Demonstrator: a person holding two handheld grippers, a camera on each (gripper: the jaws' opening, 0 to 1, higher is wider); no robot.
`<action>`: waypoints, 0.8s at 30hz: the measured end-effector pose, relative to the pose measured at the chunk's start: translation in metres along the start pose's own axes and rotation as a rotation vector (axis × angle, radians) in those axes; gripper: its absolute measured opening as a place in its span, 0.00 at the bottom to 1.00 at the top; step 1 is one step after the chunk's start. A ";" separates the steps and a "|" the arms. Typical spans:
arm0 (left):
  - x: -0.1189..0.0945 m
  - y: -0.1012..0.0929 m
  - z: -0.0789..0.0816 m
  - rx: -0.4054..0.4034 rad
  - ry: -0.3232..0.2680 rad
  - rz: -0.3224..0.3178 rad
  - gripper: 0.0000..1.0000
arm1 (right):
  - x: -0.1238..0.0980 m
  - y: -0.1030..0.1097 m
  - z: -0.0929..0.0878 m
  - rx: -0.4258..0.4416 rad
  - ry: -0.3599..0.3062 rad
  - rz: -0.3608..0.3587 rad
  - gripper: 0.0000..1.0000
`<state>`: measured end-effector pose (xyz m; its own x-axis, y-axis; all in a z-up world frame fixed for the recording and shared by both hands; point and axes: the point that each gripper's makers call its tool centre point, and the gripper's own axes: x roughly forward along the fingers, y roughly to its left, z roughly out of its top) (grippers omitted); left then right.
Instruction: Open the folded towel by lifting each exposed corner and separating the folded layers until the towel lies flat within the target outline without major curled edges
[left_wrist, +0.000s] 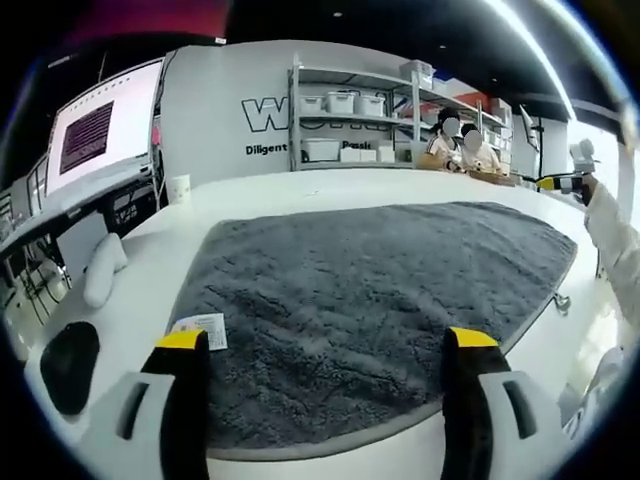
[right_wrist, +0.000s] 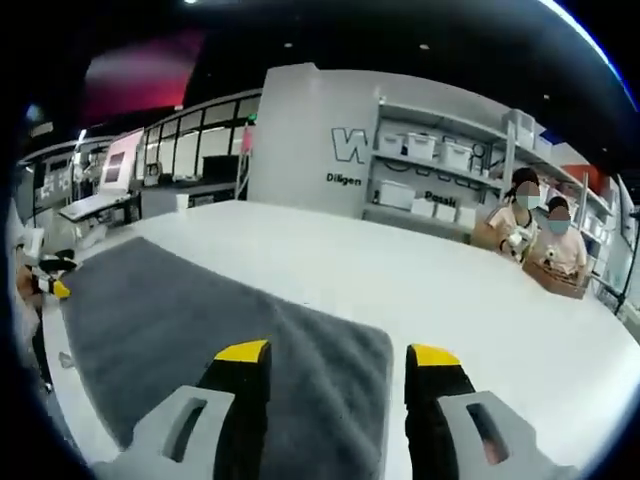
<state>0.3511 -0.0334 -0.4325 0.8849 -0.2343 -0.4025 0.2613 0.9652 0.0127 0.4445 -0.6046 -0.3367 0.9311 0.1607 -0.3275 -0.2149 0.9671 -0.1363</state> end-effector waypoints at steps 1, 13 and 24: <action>-0.001 0.000 0.000 -0.001 -0.001 0.000 0.96 | 0.006 -0.005 0.001 0.005 0.002 -0.007 0.45; -0.005 0.003 -0.001 -0.003 -0.007 0.017 0.95 | 0.093 -0.045 -0.018 0.037 0.160 0.004 0.28; -0.007 0.010 -0.003 -0.002 -0.003 0.039 0.95 | 0.141 -0.059 -0.058 0.049 0.336 0.044 0.22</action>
<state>0.3463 -0.0222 -0.4323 0.8956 -0.1967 -0.3991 0.2257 0.9738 0.0265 0.5708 -0.6505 -0.4293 0.7706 0.1361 -0.6226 -0.2304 0.9703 -0.0731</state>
